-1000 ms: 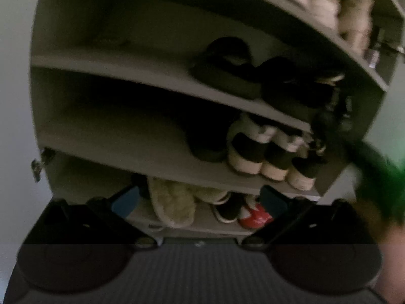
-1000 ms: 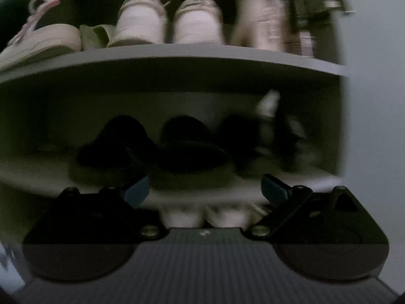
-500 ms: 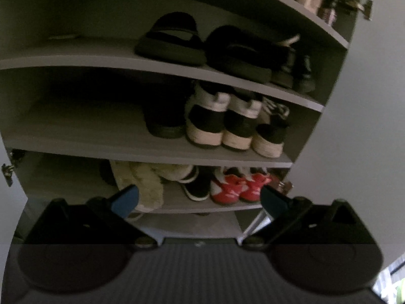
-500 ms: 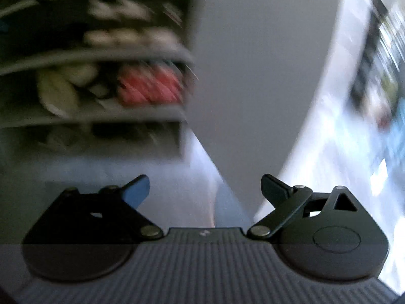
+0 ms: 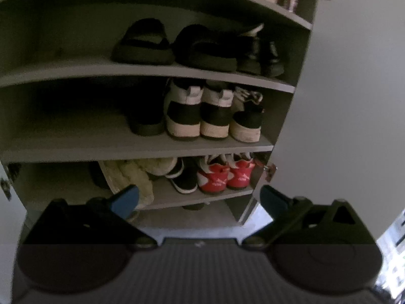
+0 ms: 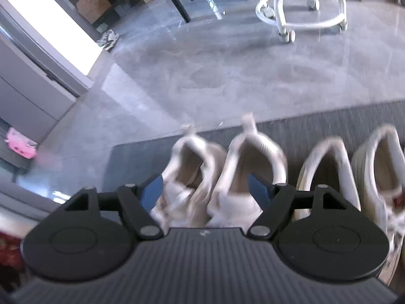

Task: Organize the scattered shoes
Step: 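Move the right tool back down to the white sneakers on the mat, then grasp the white sneaker pair by the heel tabs with the right tool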

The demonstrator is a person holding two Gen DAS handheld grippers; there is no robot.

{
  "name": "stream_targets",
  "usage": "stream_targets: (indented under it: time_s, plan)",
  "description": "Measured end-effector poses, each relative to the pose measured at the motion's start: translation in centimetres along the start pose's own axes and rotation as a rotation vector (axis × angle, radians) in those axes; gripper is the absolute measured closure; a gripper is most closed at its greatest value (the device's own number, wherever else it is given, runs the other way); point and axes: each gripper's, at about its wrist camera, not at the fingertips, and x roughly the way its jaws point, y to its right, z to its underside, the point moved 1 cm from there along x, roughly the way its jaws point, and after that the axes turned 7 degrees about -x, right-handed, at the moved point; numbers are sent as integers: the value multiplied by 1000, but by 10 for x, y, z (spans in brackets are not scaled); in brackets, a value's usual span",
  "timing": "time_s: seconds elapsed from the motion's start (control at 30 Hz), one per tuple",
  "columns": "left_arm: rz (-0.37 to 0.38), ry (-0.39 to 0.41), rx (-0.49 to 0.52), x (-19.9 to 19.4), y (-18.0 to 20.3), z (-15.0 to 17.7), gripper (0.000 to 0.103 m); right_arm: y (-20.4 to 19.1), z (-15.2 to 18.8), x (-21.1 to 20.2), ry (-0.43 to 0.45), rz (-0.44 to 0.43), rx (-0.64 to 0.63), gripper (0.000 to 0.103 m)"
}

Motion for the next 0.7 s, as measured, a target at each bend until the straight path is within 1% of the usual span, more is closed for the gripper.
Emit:
stream_targets:
  time_s: [0.1,0.13,0.2,0.27,0.3,0.33,0.43,0.57,0.63,0.7]
  plan:
    - [12,4,8,-12,-1,4,0,0,13,45,-65,18,-15,28]
    - [-5,11,28,-14,0,6,0,0,15,51,-60,33,-17,28]
    - [-25,-11,34,-15,0,9,0,0,17,63,-45,65,-21,28]
    - [-9,-55,-7,-20,-4,10,0,0,20,76,-11,91,-30,26]
    - [-2,-66,-16,-22,-5,11,0,-1,21,83,-5,86,-39,30]
    - [-1,-62,-4,-26,-4,13,0,-2,24,95,7,86,-65,30]
    - [-13,-36,35,-32,-4,21,0,-8,27,109,35,145,-125,28]
    - [-34,-40,59,-29,-9,32,0,-11,30,121,96,207,-188,28]
    - [-66,-35,80,-26,-12,37,0,-11,31,122,117,212,-197,28]
    - [-66,-43,82,-24,-13,39,0,-12,33,122,144,212,-220,31]
